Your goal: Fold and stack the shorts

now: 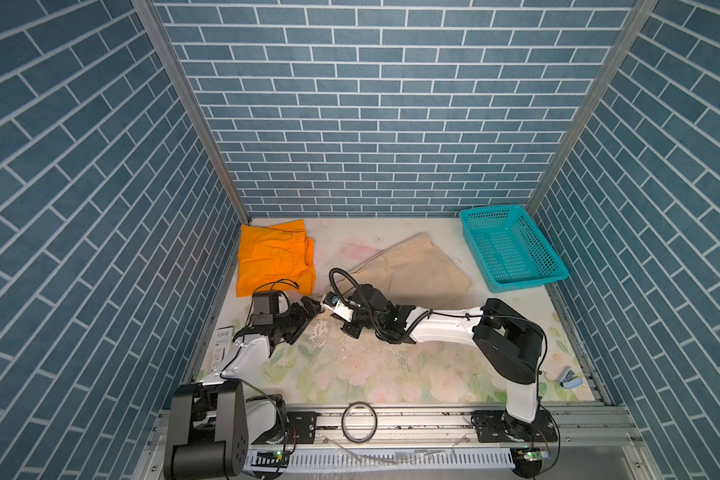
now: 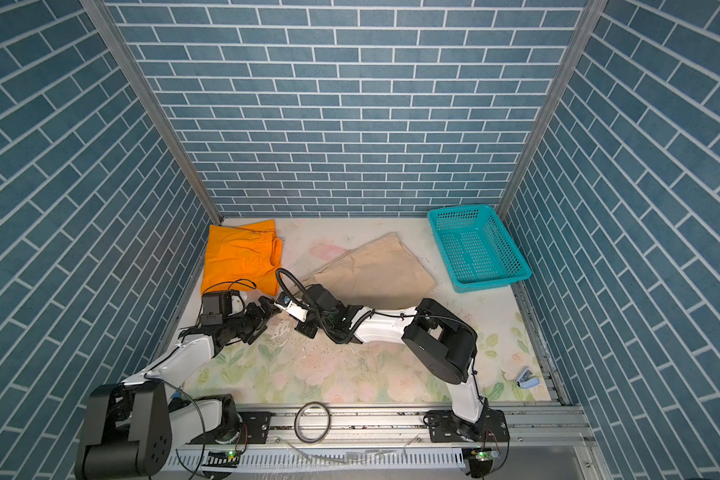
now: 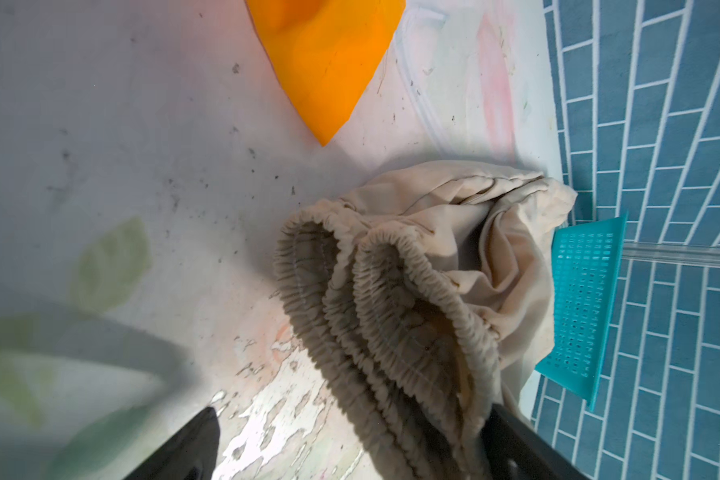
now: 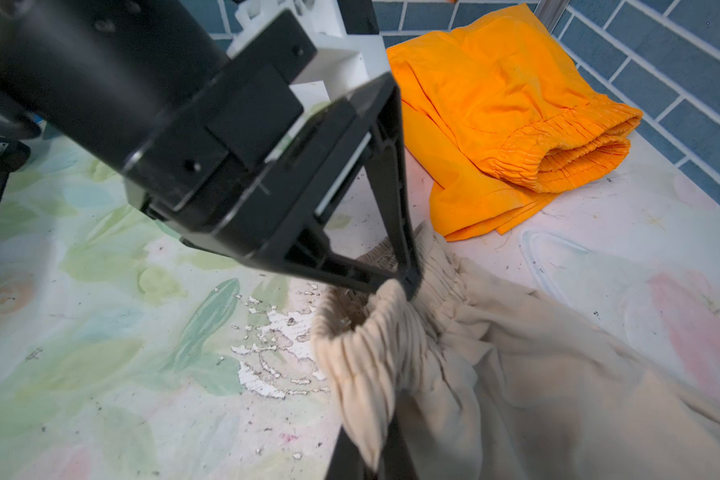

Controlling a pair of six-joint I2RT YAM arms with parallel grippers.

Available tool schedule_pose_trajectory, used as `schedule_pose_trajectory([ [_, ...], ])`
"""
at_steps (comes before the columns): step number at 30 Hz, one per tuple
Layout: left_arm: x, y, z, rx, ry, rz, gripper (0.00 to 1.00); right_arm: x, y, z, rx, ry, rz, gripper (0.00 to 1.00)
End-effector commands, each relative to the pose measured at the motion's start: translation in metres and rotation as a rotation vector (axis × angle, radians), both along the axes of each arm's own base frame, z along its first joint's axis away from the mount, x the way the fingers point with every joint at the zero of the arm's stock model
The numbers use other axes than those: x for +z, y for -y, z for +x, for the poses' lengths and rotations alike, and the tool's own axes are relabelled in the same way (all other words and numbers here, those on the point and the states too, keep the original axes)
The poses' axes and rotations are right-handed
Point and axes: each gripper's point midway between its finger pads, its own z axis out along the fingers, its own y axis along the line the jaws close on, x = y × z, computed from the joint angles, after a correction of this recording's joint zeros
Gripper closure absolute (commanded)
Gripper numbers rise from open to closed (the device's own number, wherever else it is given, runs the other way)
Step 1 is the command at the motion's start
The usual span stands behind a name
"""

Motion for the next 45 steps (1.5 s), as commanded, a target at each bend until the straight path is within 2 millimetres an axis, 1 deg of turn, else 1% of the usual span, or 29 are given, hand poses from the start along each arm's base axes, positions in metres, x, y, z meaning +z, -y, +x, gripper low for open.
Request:
schedule_pose_trajectory([
  [1, 0.013, 0.001, 0.007, 0.008, 0.046, -0.025, 0.00, 0.007, -0.007, -0.001, 0.006, 0.008, 0.034, 1.00],
  [6, 0.029, -0.013, 0.002, 0.047, 0.060, 0.021, 0.00, 0.002, -0.005, 0.000, 0.002, 0.022, 0.015, 1.00],
  [8, 0.027, -0.014, 0.003, 0.053, 0.056, 0.026, 0.00, 0.000, -0.006, -0.001, 0.009, 0.029, 0.011, 1.00],
  [13, 0.014, -0.006, 0.011, 0.057, 0.047, -0.064, 0.00, -0.001, -0.010, -0.003, 0.021, 0.040, 0.009, 1.00],
  [19, 0.015, -0.002, 0.020, 0.050, 0.060, -0.086, 0.00, -0.007, -0.013, -0.007, 0.039, 0.046, -0.008, 1.00],
  [21, 0.015, 0.000, 0.024, 0.043, 0.063, -0.086, 0.00, -0.009, -0.014, -0.005, 0.027, 0.060, -0.020, 1.00],
  [24, 0.013, 0.009, 0.027, 0.016, 0.063, -0.089, 0.00, -0.011, -0.017, -0.008, 0.039, 0.071, -0.031, 1.00],
  [28, 0.001, 0.026, 0.026, -0.025, 0.036, -0.078, 0.00, -0.011, -0.020, -0.009, 0.043, 0.074, -0.025, 1.00],
  [31, -0.009, 0.032, 0.023, -0.043, 0.017, -0.075, 0.02, -0.009, -0.022, -0.009, 0.044, 0.076, -0.021, 1.00],
  [32, -0.011, 0.033, 0.024, -0.048, 0.016, -0.074, 0.06, -0.010, -0.021, -0.009, 0.043, 0.077, -0.021, 1.00],
  [33, -0.012, 0.033, 0.024, -0.051, 0.018, -0.071, 0.15, -0.009, -0.022, -0.009, 0.042, 0.079, -0.018, 1.00],
  [36, -0.013, 0.033, 0.026, -0.075, 0.018, -0.043, 0.57, -0.007, -0.021, -0.009, 0.040, 0.076, -0.015, 1.00],
  [37, -0.012, 0.033, 0.027, -0.091, 0.016, -0.029, 0.69, -0.006, -0.020, -0.010, 0.041, 0.073, -0.016, 1.00],
  [38, -0.010, 0.033, 0.028, -0.102, 0.012, -0.017, 0.82, -0.004, -0.019, -0.011, 0.043, 0.063, -0.018, 0.98],
  [39, -0.006, 0.034, 0.028, -0.115, 0.011, -0.009, 0.96, -0.001, -0.017, -0.012, 0.040, 0.045, -0.013, 0.79],
  [40, -0.001, 0.034, 0.028, -0.130, 0.011, 0.002, 1.00, 0.002, -0.013, -0.014, 0.037, 0.016, -0.011, 0.66],
  [41, 0.004, 0.035, 0.028, -0.144, 0.011, 0.011, 1.00, 0.005, -0.009, -0.017, 0.043, -0.019, -0.005, 0.61],
  [42, 0.010, 0.035, 0.027, -0.164, 0.010, 0.027, 1.00, 0.010, 0.001, -0.017, 0.022, -0.051, 0.001, 0.54],
  [43, 0.018, 0.035, 0.026, -0.186, 0.009, 0.051, 1.00, 0.018, 0.013, -0.016, -0.003, -0.084, 0.015, 0.50],
  [45, 0.030, 0.032, 0.020, -0.219, -0.007, 0.106, 1.00, 0.035, 0.040, -0.011, -0.051, -0.142, 0.047, 0.49],
])
